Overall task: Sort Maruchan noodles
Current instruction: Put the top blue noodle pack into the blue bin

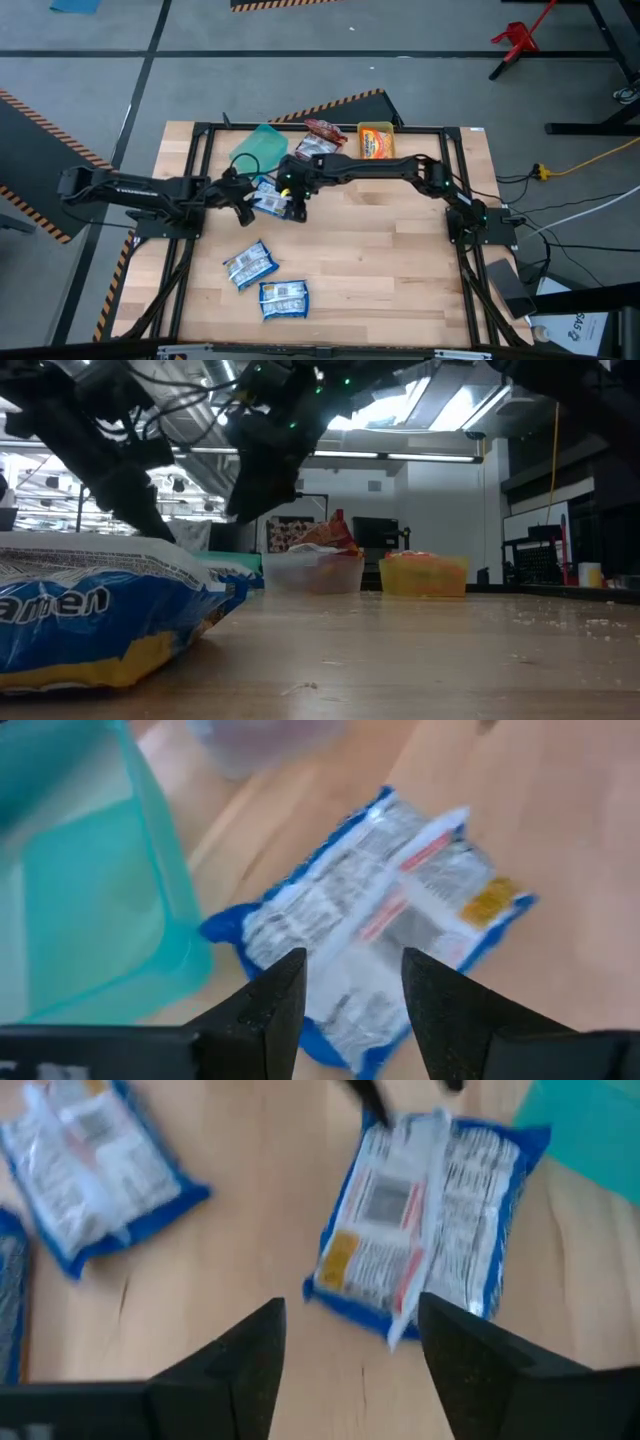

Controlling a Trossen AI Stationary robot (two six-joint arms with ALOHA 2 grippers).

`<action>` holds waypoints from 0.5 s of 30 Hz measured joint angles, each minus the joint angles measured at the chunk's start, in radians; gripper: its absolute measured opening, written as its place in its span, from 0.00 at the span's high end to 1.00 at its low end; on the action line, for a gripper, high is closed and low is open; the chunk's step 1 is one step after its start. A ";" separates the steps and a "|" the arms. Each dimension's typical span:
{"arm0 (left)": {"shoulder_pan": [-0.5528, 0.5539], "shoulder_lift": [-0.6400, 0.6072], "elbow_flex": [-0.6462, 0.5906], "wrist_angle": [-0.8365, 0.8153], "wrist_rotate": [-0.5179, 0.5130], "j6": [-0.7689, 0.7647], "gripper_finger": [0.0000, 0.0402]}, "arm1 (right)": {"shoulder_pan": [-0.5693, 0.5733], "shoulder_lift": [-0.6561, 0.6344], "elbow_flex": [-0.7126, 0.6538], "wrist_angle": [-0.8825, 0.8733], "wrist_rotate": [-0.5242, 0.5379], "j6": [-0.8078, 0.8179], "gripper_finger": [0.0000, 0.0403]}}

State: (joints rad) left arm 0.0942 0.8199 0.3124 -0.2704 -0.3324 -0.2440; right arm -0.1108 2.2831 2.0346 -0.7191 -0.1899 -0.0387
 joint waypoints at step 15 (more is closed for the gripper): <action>0.090 0.197 -0.001 0.133 0.067 0.175 0.60 | 0.000 -0.083 0.001 -0.200 -0.070 -0.051 0.46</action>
State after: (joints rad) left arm 0.1847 1.0173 0.3115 -0.1375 -0.2650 -0.0691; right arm -0.1108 2.1998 2.0352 -0.9196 -0.2594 -0.0902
